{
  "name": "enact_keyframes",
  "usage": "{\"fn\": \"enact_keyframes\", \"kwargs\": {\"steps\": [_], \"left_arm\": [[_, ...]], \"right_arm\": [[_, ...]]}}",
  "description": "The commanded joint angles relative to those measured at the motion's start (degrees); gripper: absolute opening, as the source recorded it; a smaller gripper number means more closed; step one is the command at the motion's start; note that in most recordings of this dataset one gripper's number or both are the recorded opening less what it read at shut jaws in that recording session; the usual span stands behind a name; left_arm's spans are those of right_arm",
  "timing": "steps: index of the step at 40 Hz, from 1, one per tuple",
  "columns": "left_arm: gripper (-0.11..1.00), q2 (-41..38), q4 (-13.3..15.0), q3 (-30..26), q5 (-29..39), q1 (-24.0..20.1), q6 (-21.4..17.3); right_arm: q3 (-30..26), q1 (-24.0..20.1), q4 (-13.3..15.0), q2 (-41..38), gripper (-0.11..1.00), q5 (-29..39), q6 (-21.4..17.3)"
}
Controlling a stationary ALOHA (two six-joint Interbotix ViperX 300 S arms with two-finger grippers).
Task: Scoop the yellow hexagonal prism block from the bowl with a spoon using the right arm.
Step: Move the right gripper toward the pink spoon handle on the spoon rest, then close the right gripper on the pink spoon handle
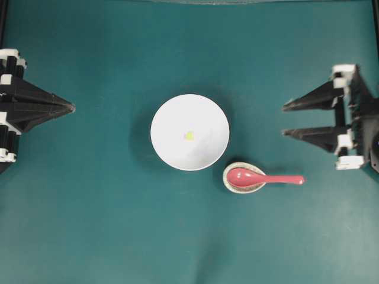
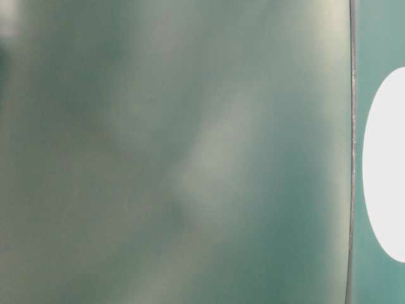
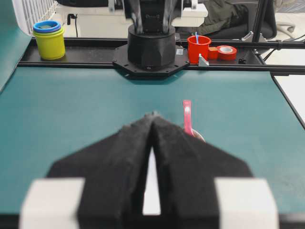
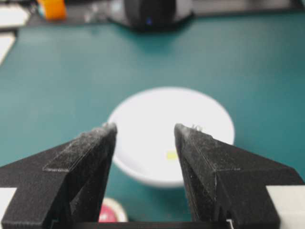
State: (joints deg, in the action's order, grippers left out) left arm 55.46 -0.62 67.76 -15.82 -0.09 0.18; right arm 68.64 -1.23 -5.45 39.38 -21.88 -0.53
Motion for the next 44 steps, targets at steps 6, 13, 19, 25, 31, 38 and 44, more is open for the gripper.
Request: {"fn": "enact_keyframes", "kwargs": {"steps": [6,13,19,25,31,38,44], "left_arm": [[0.03,-0.35,-0.09,-1.58,-0.35,-0.09,0.18],[0.03,-0.35,-0.09,-1.58,-0.35,-0.09,0.18],[0.03,-0.35,-0.09,-1.58,-0.26,-0.18,0.18],[0.03,-0.35,-0.09,-1.49,-0.26,-0.09,0.18],[0.03,-0.35,-0.18,-1.58,-0.35,-0.09,0.09],[0.03,-0.35,-0.09,-1.49,-0.35,-0.09,0.09],[0.03,-0.35,-0.09,-1.49,-0.26,-0.09,0.18]], "right_arm": [[0.97,-2.37,-2.11,-8.09,0.56,-8.44,0.09],[2.46,-5.19,-4.39,-12.39,0.56,-13.80,0.00],[4.57,-8.35,-7.38,-15.21,0.56,-18.98,0.00],[6.77,-12.48,-12.13,-19.07,0.56,-26.02,0.09],[7.29,-16.61,-16.17,-24.26,0.56,-31.46,0.09],[7.03,-20.30,-18.90,-30.23,0.56,-35.07,0.09],[7.29,-23.38,-21.62,-33.93,0.56,-37.88,0.09]]}}
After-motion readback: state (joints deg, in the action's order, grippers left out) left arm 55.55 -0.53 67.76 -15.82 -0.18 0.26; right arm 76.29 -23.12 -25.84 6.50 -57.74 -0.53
